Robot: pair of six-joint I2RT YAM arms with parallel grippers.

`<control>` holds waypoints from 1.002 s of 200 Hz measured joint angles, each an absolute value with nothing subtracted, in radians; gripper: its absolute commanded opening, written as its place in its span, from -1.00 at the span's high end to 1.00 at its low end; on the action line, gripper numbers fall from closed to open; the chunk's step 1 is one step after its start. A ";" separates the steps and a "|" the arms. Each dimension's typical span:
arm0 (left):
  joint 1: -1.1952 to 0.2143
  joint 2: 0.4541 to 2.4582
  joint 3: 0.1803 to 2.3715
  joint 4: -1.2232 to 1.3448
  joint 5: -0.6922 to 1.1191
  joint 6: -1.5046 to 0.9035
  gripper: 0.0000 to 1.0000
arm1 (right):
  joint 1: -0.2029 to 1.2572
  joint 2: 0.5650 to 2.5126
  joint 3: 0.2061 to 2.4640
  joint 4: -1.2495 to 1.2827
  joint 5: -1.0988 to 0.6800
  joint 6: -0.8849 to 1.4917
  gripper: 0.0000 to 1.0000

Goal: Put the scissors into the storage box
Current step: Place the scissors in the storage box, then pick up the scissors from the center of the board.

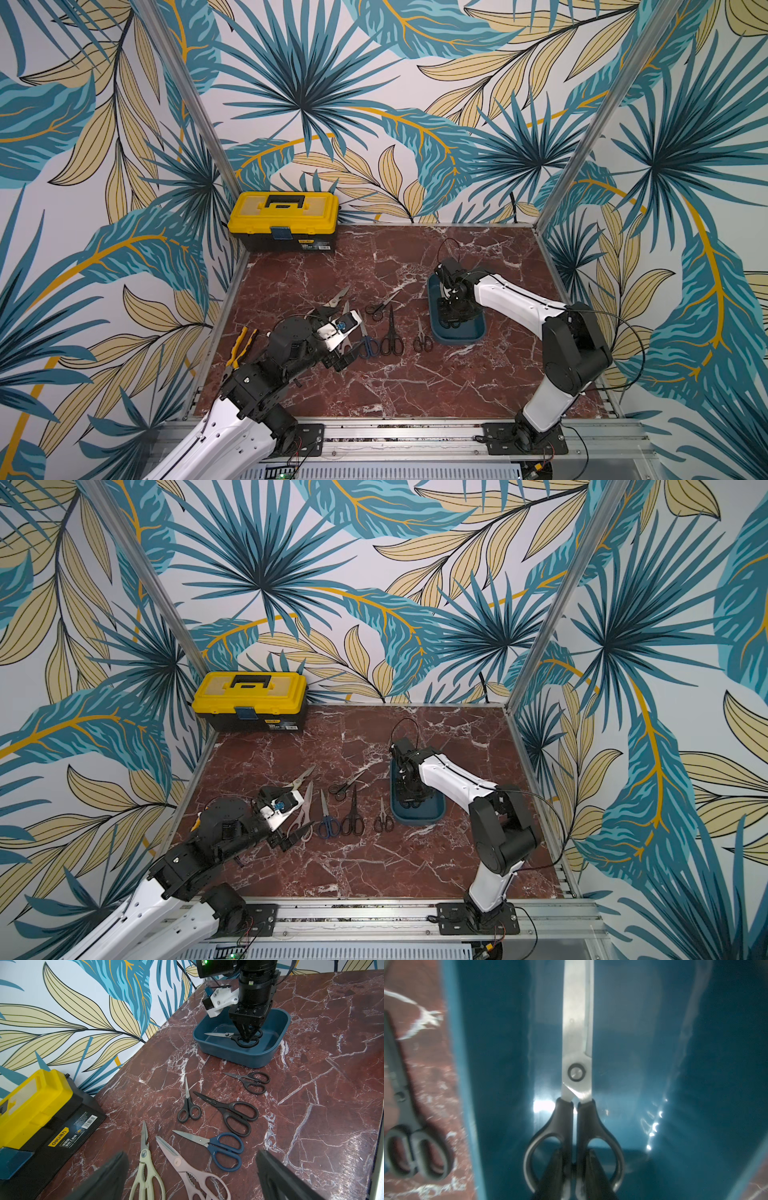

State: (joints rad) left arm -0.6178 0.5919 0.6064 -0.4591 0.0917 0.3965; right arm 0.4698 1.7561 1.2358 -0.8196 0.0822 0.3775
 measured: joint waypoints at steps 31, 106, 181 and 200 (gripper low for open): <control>-0.617 0.608 0.606 -0.460 0.094 0.399 -1.00 | 0.463 1.798 1.229 -0.805 0.094 0.380 0.45; -0.613 0.598 0.606 -0.460 0.100 0.404 -1.00 | 0.474 1.778 1.268 -0.835 0.170 0.380 0.05; -0.611 0.580 0.606 -0.459 0.109 0.411 -1.00 | 0.731 1.601 1.330 -0.835 0.094 0.416 0.14; -0.611 0.582 0.606 -0.460 0.112 0.414 -1.00 | 0.800 1.677 1.347 -0.834 0.072 0.450 0.13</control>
